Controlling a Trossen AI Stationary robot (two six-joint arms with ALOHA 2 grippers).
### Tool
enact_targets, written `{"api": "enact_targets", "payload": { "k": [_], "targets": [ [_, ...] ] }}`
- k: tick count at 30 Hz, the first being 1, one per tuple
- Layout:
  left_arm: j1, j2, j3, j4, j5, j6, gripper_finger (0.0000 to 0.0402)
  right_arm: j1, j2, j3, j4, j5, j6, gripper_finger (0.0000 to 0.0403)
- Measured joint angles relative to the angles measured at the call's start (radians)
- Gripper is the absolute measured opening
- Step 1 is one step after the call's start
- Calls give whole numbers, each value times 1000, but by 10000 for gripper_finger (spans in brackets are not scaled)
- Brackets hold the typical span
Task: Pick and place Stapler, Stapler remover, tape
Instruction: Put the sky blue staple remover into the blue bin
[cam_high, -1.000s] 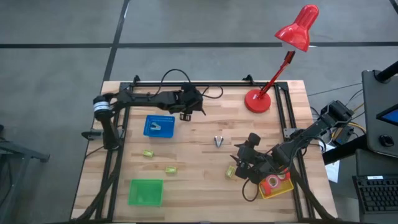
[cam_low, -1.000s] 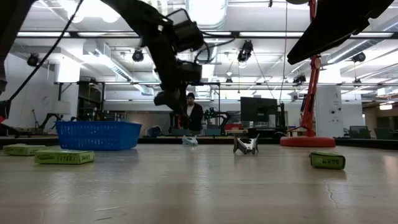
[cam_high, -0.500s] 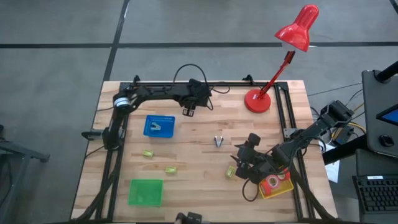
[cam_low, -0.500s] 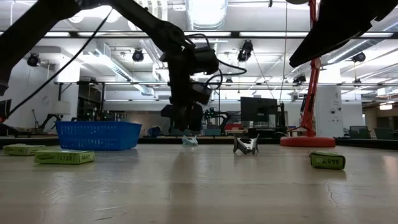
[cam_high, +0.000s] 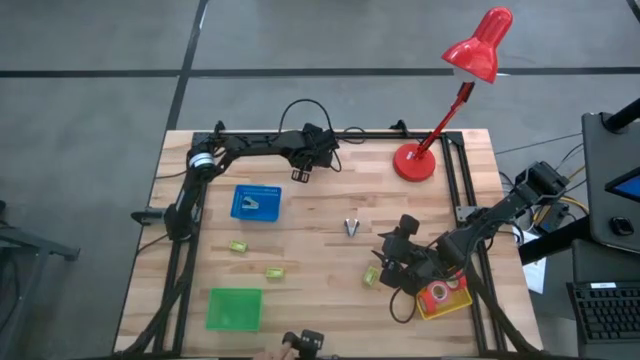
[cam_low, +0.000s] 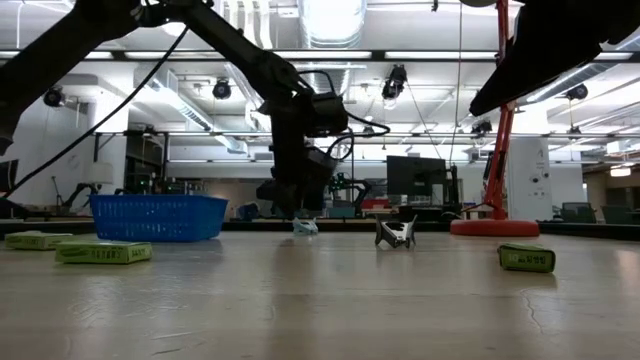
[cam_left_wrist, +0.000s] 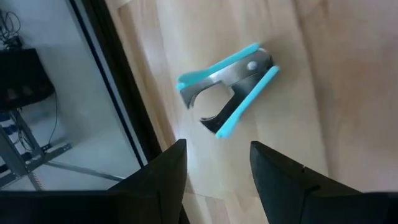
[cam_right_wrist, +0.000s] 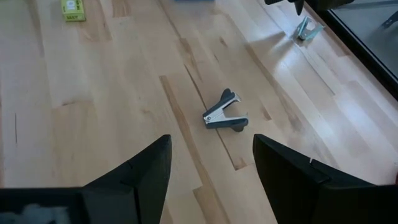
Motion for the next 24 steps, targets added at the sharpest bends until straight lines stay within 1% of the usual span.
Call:
{"api": "enact_targets", "payload": {
  "k": [2,6,7,14,22,24],
  "targets": [
    [1,0,0,0,2,1,177,0,0,0,1,0,0,219],
    [5,5,0,6,69,24,177,0,0,-2,1,1,-4,219],
    [4,9,0,15,71,29,177,0,0,-2,0,1,-5,219],
    [9,26,-2,25,22,40,177,0,0,-2,0,1,-8,219],
    [11,26,-2,43,23,42,176,0,0,-6,-1,2,-16,219],
    [13,26,-2,43,24,43,170,0,0,-6,0,3,-16,219]
  ]
}}
